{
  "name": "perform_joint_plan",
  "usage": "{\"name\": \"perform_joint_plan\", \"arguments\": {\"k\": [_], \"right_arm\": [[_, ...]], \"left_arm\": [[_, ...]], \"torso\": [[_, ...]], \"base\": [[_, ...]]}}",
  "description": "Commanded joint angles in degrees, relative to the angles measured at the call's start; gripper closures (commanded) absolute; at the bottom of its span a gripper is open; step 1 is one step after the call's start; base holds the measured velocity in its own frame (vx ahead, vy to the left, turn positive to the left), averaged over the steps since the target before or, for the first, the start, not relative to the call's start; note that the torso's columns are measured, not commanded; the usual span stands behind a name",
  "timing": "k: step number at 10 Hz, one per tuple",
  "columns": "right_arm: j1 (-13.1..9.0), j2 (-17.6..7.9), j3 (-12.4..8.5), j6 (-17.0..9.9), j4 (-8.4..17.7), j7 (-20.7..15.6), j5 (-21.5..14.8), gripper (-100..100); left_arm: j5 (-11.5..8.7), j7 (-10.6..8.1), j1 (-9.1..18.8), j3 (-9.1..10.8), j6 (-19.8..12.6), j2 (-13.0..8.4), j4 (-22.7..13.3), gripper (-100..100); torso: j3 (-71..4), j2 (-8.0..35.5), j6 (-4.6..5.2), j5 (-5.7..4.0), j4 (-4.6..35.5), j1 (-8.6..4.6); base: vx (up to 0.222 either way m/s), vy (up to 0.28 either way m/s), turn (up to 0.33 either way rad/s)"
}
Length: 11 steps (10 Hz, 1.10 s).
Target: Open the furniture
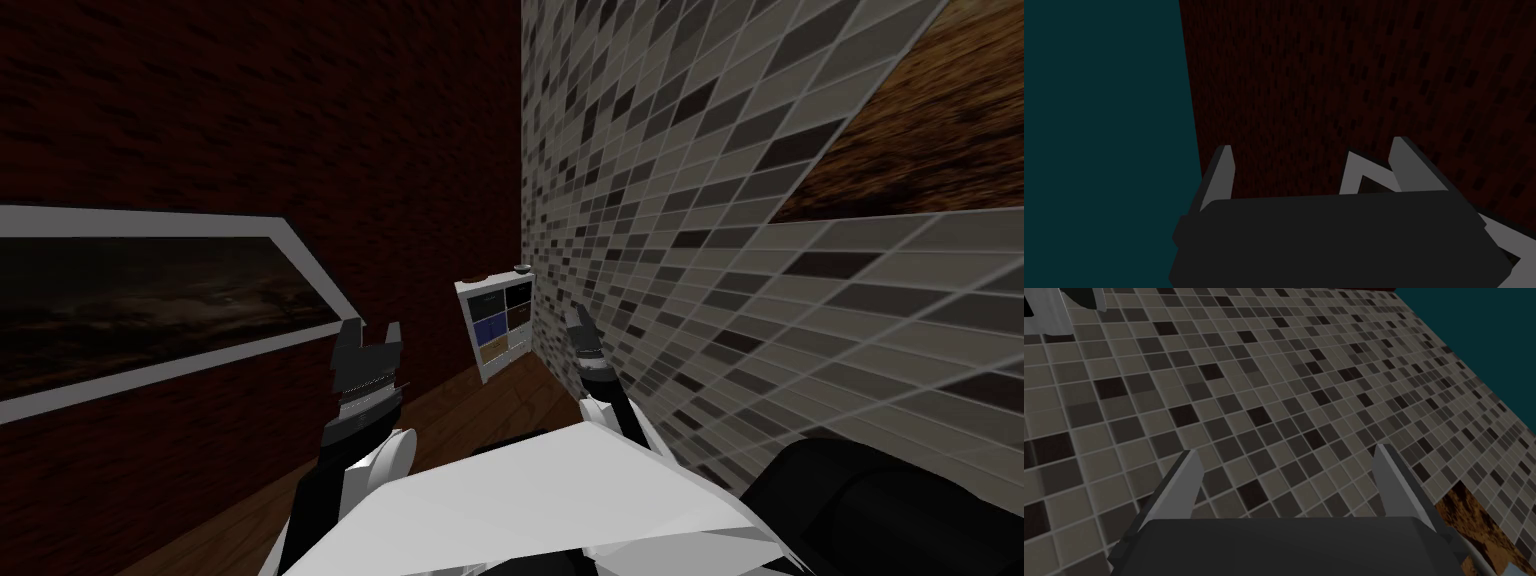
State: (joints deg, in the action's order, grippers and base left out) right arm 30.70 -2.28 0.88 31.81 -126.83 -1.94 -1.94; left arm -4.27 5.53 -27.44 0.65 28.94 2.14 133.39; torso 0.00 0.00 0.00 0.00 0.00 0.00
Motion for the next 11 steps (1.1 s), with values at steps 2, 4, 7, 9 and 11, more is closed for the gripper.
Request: {"name": "perform_joint_plan", "arguments": {"k": [2, 4, 7, 9, 11], "right_arm": [[0.0, 0.0, 0.0, 0.0, 0.0, 0.0, 0.0, 0], [0.0, 0.0, 0.0, 0.0, -0.01, 0.0, 0.0, 0], [0.0, 0.0, 0.0, 0.01, -0.02, 0.0, 0.0, 0], [0.0, 0.0, 0.0, 0.01, -0.02, 0.0, 0.0, 0], [-0.95, -3.01, -0.17, -3.18, 1.96, 1.88, 3.83, -100]], "left_arm": [[0.0, 0.0, 0.0, 0.0, 0.0, 0.0, 0.0, 0], [0.0, 0.0, 0.0, 0.0, 0.0, 0.0, 0.01, 0], [0.0, 0.0, 0.0, 0.0, 0.0, 0.0, 0.01, 0], [0.0, 0.0, 0.0, 0.0, 0.01, 0.0, 0.02, 0], [0.0, 0.0, 0.0, 0.0, 0.0, 0.0, 0.0, 0]], "torso": [[-12.0, 5.97, 0.0, 0.0, 6.0, 0.0], [-28.5, 14.22, 0.0, 0.0, 14.24, 0.0], [-53.81, 26.93, 0.0, 0.0, 26.91, 0.0], [-70.73, 35.39, 0.0, 0.0, 35.37, 0.0], [-83.14, 41.54, 0.01, 0.02, 41.49, 0.06]], "base": [[0.0, 0.0, 0.0], [0.0, 0.0, 0.0], [0.0, 0.0, 0.0], [0.0, 0.0, 0.0], [0.008, 0.031, -0.032]]}}
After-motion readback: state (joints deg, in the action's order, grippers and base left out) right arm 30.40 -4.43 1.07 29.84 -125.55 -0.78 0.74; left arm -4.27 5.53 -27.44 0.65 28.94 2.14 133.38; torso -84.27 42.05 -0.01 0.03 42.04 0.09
